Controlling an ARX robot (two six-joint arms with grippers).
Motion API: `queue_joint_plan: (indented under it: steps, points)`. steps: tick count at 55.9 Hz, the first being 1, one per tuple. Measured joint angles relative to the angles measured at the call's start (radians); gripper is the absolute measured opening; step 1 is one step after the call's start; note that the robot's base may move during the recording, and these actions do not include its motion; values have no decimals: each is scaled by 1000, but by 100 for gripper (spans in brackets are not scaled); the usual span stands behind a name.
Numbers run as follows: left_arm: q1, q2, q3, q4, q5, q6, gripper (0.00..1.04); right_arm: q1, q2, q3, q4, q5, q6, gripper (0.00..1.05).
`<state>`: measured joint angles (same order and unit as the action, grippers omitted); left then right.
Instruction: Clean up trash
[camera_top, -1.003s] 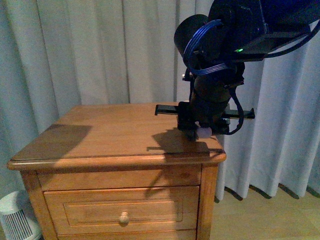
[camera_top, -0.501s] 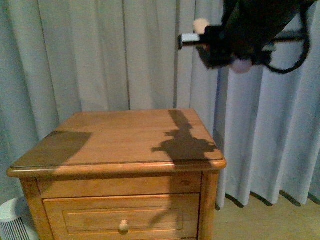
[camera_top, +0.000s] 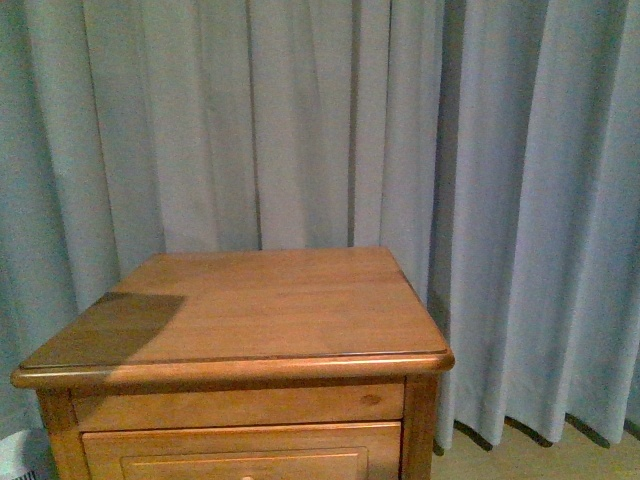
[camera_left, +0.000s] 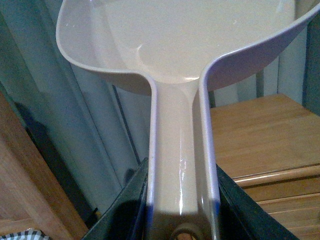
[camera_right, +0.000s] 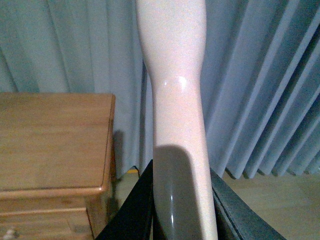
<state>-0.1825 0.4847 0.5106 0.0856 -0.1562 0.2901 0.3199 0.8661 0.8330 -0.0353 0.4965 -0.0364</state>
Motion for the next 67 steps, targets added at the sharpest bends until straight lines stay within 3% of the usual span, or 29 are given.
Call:
queue_joint_plan:
  steps: [12,26,35,48,67]
  points:
    - [0,0,0,0,0,0,29,-38,-278,-154,-104,-31,72,21]
    - [0,0,0,0,0,0,29,69,-472,-269,-179,-23,143,21]
    - [0,0,0,0,0,0,29,76,-488,-330,-171,-5,168,21]
    - [-1,0,0,0,0,0,29,14,-509,-337,-146,-15,157,21]
    - [-1,0,0,0,0,0,29,25,-515,-354,-167,-2,153,21]
